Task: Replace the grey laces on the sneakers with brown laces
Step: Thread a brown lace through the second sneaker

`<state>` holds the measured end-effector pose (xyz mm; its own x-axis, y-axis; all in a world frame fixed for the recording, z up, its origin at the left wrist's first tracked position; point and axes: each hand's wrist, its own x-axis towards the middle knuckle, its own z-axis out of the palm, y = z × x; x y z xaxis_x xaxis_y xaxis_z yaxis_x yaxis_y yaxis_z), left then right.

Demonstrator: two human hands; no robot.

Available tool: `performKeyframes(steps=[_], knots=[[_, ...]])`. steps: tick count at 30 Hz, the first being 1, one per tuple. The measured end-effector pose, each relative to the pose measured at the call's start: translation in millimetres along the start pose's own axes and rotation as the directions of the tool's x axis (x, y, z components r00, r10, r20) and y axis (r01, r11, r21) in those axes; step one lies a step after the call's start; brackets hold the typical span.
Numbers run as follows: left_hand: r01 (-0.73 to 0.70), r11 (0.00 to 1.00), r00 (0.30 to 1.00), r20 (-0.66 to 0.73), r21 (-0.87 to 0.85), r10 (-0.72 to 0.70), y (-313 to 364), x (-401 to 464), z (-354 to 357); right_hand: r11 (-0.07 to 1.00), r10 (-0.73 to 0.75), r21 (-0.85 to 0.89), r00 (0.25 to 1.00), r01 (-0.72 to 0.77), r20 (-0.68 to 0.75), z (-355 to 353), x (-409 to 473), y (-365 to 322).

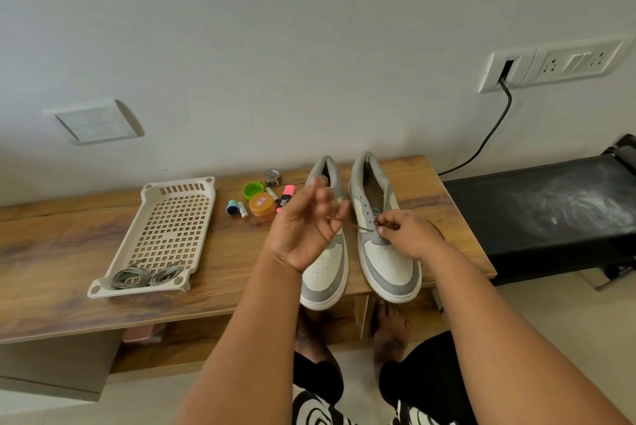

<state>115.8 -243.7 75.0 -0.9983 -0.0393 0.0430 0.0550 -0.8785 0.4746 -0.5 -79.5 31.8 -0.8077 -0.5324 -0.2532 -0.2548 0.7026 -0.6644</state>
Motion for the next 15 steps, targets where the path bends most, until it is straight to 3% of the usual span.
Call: performKeyframes(steps=[1,3,4,5,7,9,11,13,15], knots=[[0.004,1.000,1.000,0.003,-0.011,-0.004,6,-2,2,1.000,0.000,-0.020,1.000,0.000,-0.006,0,0,0],[0.044,0.963,0.971,-0.237,0.264,0.021,4,3,0,1.000,0.002,-0.031,1.000,-0.003,-0.018,1,0,0],[0.119,0.854,0.923,-0.374,0.507,0.094,-3,7,-2,1.000,0.006,-0.025,1.000,-0.006,-0.021,2,0,0],[0.218,0.669,0.873,-0.448,0.711,0.192,-13,11,-3,1.000,0.009,-0.018,1.000,-0.009,-0.023,1,0,0],[0.327,0.247,0.870,-0.393,0.912,0.298,-39,19,-11,1.000,0.004,-0.012,1.000,-0.004,-0.026,1,0,1],[0.366,-0.095,0.895,-0.322,0.926,0.307,-61,28,-22,1.000,-0.007,-0.007,1.000,0.007,-0.018,0,1,2],[0.426,-0.319,0.881,-0.308,0.846,0.359,-73,37,-29,1.000,-0.008,-0.008,1.000,0.008,0.009,0,1,3],[0.459,-0.459,0.877,-0.305,0.761,0.371,-79,42,-31,1.000,0.002,0.005,0.999,-0.002,0.035,-1,3,3],[0.451,-0.490,0.886,-0.309,0.746,0.346,-83,43,-35,0.999,0.014,0.034,0.999,-0.015,0.045,0,5,6]])
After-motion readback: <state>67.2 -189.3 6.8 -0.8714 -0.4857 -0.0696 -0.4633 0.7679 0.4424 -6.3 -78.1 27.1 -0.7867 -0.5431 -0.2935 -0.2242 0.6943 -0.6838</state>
